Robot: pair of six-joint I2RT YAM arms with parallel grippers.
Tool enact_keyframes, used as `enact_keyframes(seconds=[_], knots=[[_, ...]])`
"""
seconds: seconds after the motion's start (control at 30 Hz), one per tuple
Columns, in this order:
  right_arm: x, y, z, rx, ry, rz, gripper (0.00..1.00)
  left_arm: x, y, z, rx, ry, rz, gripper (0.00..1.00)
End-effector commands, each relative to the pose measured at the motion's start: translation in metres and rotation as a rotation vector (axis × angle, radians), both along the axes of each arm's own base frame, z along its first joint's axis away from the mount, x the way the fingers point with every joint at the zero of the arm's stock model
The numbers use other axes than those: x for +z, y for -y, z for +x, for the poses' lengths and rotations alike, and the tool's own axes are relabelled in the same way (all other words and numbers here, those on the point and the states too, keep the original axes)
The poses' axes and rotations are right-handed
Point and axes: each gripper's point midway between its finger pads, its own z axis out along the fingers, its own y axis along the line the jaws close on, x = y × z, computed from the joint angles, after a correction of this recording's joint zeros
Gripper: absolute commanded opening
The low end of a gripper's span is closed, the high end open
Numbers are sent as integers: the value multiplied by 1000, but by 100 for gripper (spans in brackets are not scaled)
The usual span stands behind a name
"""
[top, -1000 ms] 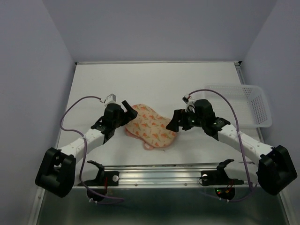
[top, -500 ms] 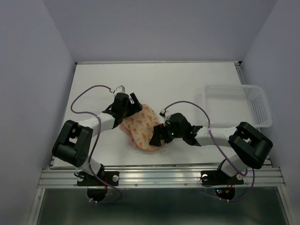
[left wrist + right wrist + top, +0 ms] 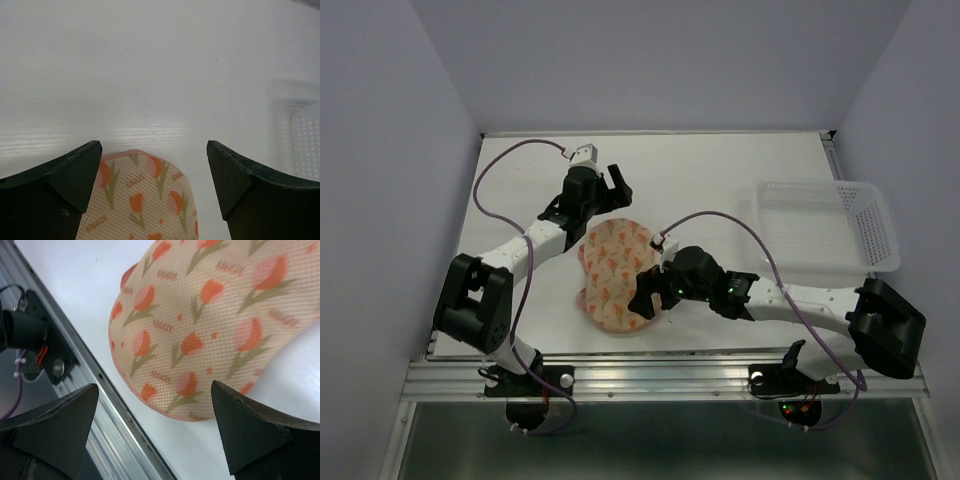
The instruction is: Unzip the laundry bag and remove the bra
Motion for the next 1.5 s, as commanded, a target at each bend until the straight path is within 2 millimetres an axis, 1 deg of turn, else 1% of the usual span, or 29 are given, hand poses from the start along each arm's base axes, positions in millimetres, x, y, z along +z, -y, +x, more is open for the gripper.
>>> enact_keyframes(seconds=[0.0,0.03,0.07,0.1,0.13,0.17,0.2,0.3,0.37,0.43,0.47,0.5,0.53,0.57,0.6,0.67,0.7,0.8,0.83,1.0,1.07,1.17,1.2,1.23,1.33,1.37,1.4,1.43,1.47], knots=[[35,34,50,-217,216,-90,100,67,-3,-13,-12,152,-52,99],[39,46,51,-237,225,-107,100,76,-6,-20,-3,163,-76,99],[38,57,58,-262,233,-118,100,69,-9,-27,27,121,-100,99],[40,63,61,-278,239,-119,100,55,-13,-36,41,83,-94,99],[45,72,67,-309,249,-112,100,50,-15,-45,48,60,-88,99],[42,77,69,-317,248,-118,100,44,-15,-51,52,39,-89,99],[40,79,68,-316,248,-126,100,30,-17,-59,57,6,-75,99],[33,91,75,-358,249,-162,100,16,-8,-80,38,-25,-63,99],[33,98,78,-385,249,-171,100,10,6,-93,13,-37,-32,99],[28,113,83,-447,244,-193,100,0,11,-100,23,-56,23,99],[33,120,86,-479,252,-186,100,-3,24,-109,-9,-63,42,99],[35,126,87,-503,252,-182,100,-4,29,-112,-14,-67,56,99],[30,134,86,-524,238,-190,100,-13,28,-115,6,-91,94,99],[30,140,87,-549,237,-186,100,-15,32,-119,7,-98,103,99],[36,146,87,-576,249,-171,100,-14,46,-129,-22,-93,103,99],[30,158,85,-616,238,-182,100,-17,53,-140,-16,-106,101,99],[30,167,87,-653,244,-189,100,-18,64,-152,-46,-109,90,99],[31,178,85,-698,255,-177,100,-22,77,-171,-58,-138,38,99],[35,180,84,-711,260,-161,100,-23,84,-183,-70,-152,14,99],[44,192,86,-762,288,-145,100,-41,88,-217,-96,-218,-30,99],[43,192,85,-761,286,-145,100,-62,78,-231,-108,-268,-11,99],[43,190,86,-758,279,-140,100,-78,64,-237,-87,-301,31,99],[45,189,86,-754,278,-136,100,-82,57,-238,-70,-308,56,99],[44,187,85,-748,275,-137,100,-88,42,-239,-29,-319,99,99],[42,187,85,-743,272,-139,100,-89,5,-227,78,-315,166,99],[43,187,84,-741,272,-137,100,-87,-9,-217,129,-310,172,99],[43,187,84,-741,272,-137,100,-85,-11,-217,124,-300,183,99],[43,186,84,-736,270,-133,100,-79,-27,-205,179,-284,175,99],[43,185,83,-731,268,-130,100,-74,-35,-198,185,-262,192,99]])
